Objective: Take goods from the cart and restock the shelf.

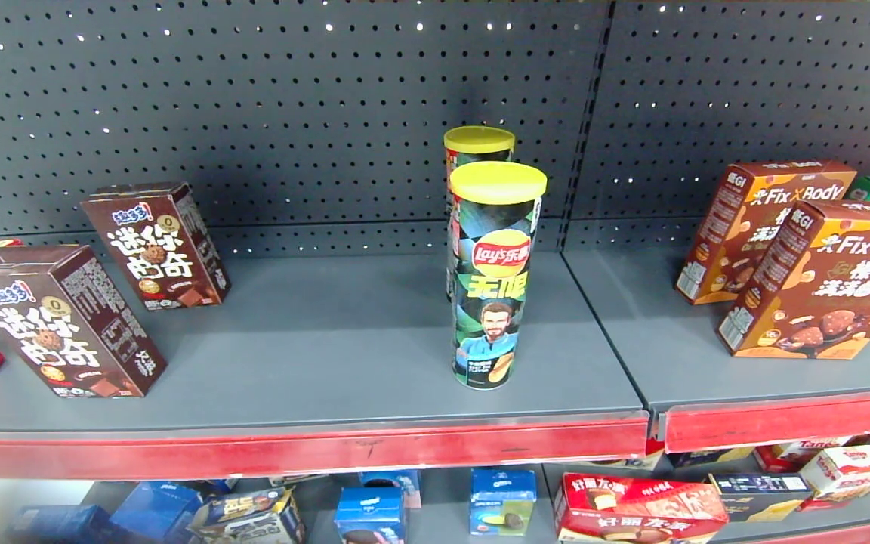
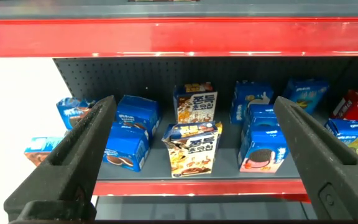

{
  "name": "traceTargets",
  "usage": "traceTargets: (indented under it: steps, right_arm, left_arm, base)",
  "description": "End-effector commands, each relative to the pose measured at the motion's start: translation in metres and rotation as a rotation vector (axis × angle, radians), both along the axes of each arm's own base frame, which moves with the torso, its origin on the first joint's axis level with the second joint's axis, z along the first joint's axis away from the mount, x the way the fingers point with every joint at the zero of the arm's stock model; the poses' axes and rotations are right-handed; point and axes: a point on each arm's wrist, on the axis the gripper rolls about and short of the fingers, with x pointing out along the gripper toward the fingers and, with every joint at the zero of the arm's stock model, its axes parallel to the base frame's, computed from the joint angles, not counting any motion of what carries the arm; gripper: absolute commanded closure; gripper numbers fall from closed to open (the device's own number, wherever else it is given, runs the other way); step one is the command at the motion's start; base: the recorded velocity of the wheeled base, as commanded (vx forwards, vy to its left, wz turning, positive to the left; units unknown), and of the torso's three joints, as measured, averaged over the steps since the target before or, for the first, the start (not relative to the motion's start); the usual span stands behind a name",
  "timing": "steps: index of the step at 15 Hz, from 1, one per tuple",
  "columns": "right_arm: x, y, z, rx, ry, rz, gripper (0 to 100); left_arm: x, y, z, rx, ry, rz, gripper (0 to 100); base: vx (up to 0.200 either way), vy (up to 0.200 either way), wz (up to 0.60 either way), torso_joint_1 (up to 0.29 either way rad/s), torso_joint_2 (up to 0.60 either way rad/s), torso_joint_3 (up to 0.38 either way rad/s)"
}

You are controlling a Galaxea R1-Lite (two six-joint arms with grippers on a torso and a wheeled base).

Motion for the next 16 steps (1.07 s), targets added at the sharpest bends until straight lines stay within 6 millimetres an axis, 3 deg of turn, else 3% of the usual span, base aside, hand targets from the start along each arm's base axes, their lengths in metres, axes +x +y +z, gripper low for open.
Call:
traceTargets:
  steps: [1,6,16]
  right_arm:
    - [0.0002,0.0004,-0.0010,0.004,0.001,0.019,0]
    - [0.0006,0.0036,-0.0067,0.017,0.055,0.162,0]
    - [0.0006,0.0036,-0.0070,0.014,0.058,0.158,0]
  left_arm:
    - [0.0001,0.0000,0.0000,0.001,0.002,-0.001,0]
    - [0.0001,0.0000,0.0001,-0.001,0.000,0.001,0]
    - [0.0001,0.0000,0.0000,-0.001,0.002,0.001,0]
  base:
    - [0.000,0.000,0.00,0.000,0.00,0.000]
    - [0.000,0.000,0.00,0.000,0.00,0.000]
    - [0.000,0.000,0.00,0.000,0.00,0.000]
